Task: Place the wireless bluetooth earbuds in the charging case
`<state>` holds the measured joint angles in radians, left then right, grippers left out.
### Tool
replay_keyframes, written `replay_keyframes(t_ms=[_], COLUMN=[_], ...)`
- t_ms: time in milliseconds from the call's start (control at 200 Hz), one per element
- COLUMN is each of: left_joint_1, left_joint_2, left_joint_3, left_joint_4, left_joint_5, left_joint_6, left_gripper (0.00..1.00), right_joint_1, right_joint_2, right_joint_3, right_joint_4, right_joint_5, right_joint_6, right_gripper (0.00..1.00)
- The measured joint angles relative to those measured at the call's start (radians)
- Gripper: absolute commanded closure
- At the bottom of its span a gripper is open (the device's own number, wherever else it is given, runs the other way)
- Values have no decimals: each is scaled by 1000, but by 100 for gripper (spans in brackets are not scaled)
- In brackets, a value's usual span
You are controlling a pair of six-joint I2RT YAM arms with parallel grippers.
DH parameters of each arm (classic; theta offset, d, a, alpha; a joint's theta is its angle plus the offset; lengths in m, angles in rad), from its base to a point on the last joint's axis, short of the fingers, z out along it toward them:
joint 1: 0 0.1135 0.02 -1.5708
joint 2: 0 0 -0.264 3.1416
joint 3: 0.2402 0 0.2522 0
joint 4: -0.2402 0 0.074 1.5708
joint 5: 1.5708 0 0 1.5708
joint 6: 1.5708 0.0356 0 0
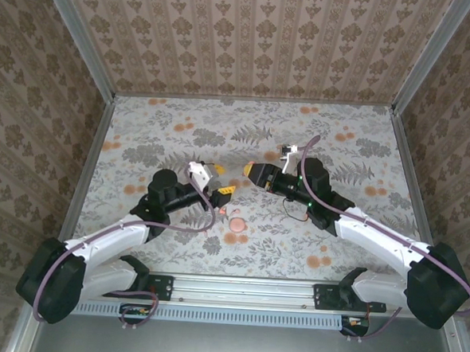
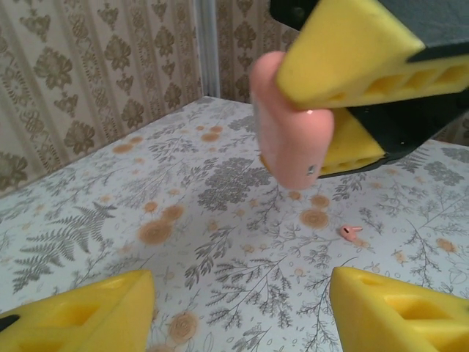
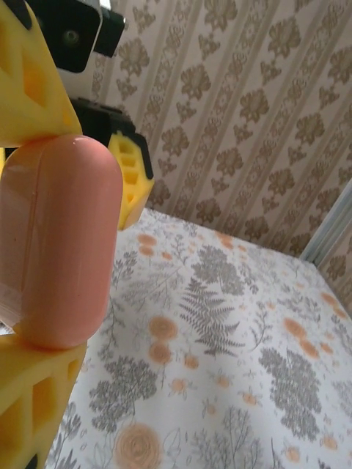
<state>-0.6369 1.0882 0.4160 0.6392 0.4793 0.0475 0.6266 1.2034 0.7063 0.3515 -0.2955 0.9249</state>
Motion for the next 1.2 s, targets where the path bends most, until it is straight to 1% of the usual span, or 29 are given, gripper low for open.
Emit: replay_keyframes(t_ms=[230,555,850,1115,1200], left_joint_1=[-37,-75,-102,-106,-109], left_joint_2=[23,28,74,79,79], left_joint_3=[20,60,67,68,70], left_joint_4=[68,112,134,151,154], left_joint_5=[-2,-20,-43,-60,-61], left_joint_6=[10,21,20,12,1], left_gripper=[39,45,58,64,70], right_joint_1=[26,44,59,66,66], right_joint_2=[0,1,11,20,21], right_joint_3=[-20,-28,-28,-28,-28], right_joint_4=[95,122,155,171,174], right_joint_5=[-23,-28,-34,-35,-34], right_joint_6=[31,51,52,55,56], right_gripper=[44,44,44,44,43])
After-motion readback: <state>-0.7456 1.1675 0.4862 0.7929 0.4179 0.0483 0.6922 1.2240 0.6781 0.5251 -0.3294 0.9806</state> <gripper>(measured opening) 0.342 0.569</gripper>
